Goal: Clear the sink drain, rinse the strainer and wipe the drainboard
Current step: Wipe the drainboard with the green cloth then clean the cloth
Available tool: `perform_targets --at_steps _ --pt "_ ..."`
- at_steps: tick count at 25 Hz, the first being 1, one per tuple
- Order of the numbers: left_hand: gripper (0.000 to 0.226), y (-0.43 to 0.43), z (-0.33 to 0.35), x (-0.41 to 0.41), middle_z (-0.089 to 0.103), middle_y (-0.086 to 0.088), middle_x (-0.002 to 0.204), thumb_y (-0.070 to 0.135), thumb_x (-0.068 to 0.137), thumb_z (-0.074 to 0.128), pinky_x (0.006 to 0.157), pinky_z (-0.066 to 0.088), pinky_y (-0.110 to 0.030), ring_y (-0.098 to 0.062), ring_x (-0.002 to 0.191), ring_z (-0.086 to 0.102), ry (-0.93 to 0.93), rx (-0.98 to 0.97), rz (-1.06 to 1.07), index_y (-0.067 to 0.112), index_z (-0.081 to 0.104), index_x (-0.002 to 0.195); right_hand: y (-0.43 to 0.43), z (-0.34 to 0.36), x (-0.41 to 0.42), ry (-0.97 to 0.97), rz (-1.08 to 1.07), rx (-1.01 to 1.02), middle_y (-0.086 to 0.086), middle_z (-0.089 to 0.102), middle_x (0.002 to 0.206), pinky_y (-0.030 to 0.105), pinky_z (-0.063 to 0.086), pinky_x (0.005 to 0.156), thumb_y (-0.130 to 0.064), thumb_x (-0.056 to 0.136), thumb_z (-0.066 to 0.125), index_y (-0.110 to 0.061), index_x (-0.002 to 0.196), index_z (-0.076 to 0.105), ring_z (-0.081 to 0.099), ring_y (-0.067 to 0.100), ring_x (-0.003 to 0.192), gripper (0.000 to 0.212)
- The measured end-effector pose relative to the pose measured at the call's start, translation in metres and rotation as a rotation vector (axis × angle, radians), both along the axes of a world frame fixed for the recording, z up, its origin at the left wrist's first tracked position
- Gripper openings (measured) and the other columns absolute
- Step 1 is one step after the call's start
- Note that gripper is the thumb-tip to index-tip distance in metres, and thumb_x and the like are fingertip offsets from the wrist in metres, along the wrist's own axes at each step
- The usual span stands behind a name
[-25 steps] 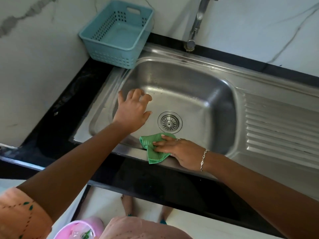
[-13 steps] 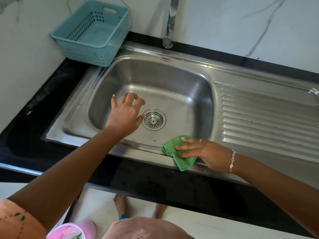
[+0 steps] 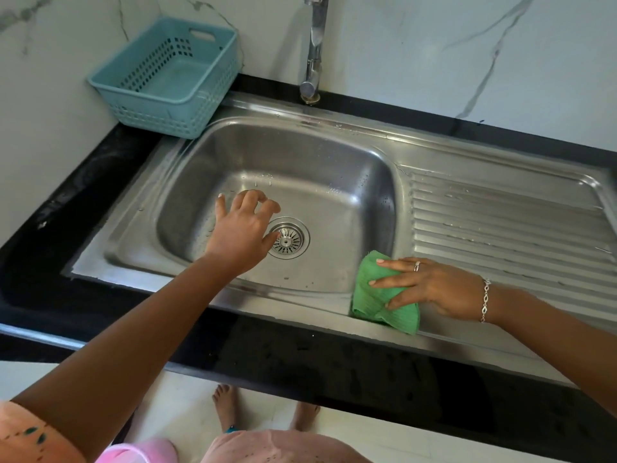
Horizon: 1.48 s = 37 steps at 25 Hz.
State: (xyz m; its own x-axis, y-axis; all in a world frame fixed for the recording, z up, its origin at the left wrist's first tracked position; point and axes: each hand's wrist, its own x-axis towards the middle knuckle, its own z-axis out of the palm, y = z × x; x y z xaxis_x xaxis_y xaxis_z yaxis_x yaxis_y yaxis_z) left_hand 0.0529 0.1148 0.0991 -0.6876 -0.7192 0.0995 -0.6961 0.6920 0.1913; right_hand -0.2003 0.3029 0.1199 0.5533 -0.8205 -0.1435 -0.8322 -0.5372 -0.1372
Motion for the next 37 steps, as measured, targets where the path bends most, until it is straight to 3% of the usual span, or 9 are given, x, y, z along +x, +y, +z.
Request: perform_targets --at_steps 3,7,10,14,19,23,28,33,37 --pt "0.043 0.001 0.002 -0.002 0.045 -0.012 0.13 0.03 0.084 0.06 0.111 0.017 -0.061 -0.03 0.127 0.037 0.005 0.011 0.011 0.016 0.048 0.123 -0.009 0.011 -0.015 -0.124 -0.123 0.067 0.027 0.06 0.12 0.063 0.036 0.095 0.019 0.081 0.037 0.0 0.09 0.074 0.045 0.056 0.115 0.042" --pt "0.043 0.002 0.007 -0.009 0.044 -0.01 0.13 0.029 0.084 0.06 0.112 0.017 -0.06 -0.028 0.128 0.036 0.025 0.028 0.015 0.016 0.047 0.124 -0.035 0.037 -0.032 -0.394 -0.535 0.234 0.016 0.047 0.137 0.03 0.027 0.111 0.027 0.08 0.035 0.001 0.111 0.064 0.042 0.029 0.131 0.05" --pt "0.048 0.002 0.017 -0.017 0.044 -0.008 0.13 0.025 0.08 0.065 0.112 0.021 -0.054 -0.027 0.127 0.036 0.09 0.043 -0.005 0.017 0.047 0.124 -0.059 0.064 -0.036 -0.58 -0.683 0.257 0.013 0.057 0.127 0.024 0.034 0.108 0.023 0.084 0.035 -0.002 0.113 0.06 0.053 0.018 0.119 0.046" --pt "0.063 0.002 0.04 -0.033 0.049 -0.005 0.127 0.034 0.068 0.075 0.104 0.031 -0.04 -0.024 0.123 0.04 0.256 0.126 -0.133 0.017 0.048 0.123 -0.085 0.084 -0.033 -0.836 -0.794 0.282 0.004 0.064 0.101 0.009 0.046 0.082 0.008 0.091 0.042 -0.004 0.115 0.058 0.063 -0.005 0.081 0.032" --pt "0.07 0.0 0.062 -0.051 0.051 -0.005 0.128 0.033 0.068 0.076 0.101 0.036 -0.031 -0.02 0.121 0.046 0.469 0.191 -0.135 0.013 0.043 0.127 -0.107 0.092 -0.02 -1.133 -0.827 0.374 0.0 0.067 0.1 0.029 0.05 0.088 0.003 0.09 0.045 -0.017 0.103 0.062 0.065 0.01 0.084 0.029" --pt "0.076 -0.019 0.081 -0.048 0.049 0.0 0.123 0.024 0.07 0.076 0.095 0.038 -0.026 -0.011 0.114 0.047 0.677 0.397 0.087 0.017 0.034 0.133 -0.123 0.1 -0.001 -1.236 -0.788 0.415 0.0 0.067 0.099 0.023 0.052 0.084 0.006 0.09 0.043 -0.018 0.099 0.062 0.067 0.005 0.081 0.032" --pt "0.023 -0.048 0.108 -0.03 0.068 -0.001 0.093 0.008 0.077 0.067 0.078 0.045 -0.031 -0.012 0.085 0.062 0.812 0.979 0.077 0.018 0.063 0.098 -0.145 0.115 0.025 -1.379 -0.733 0.44 0.004 0.066 0.1 0.025 0.052 0.084 0.011 0.089 0.04 -0.011 0.107 0.059 0.066 0.012 0.087 0.035" --pt "0.01 -0.089 0.151 0.003 0.061 -0.005 0.071 0.006 0.076 0.068 0.067 0.046 -0.024 -0.012 0.064 0.055 0.818 0.913 0.103 0.014 0.063 0.071 -0.181 0.138 0.055 -1.343 -0.726 0.367 -0.002 0.073 0.087 0.028 0.057 0.074 0.013 0.082 0.052 -0.017 0.095 0.066 0.07 0.01 0.079 0.035" --pt "0.013 -0.131 0.185 0.027 0.053 -0.014 0.077 0.002 0.076 0.067 0.054 0.043 -0.016 -0.009 0.06 0.049 0.728 0.769 0.111 0.002 0.057 0.085 -0.22 0.16 0.088 -1.279 -0.688 0.289 -0.002 0.073 0.079 0.024 0.058 0.068 0.011 0.076 0.062 -0.015 0.086 0.067 0.07 0.009 0.072 0.028"
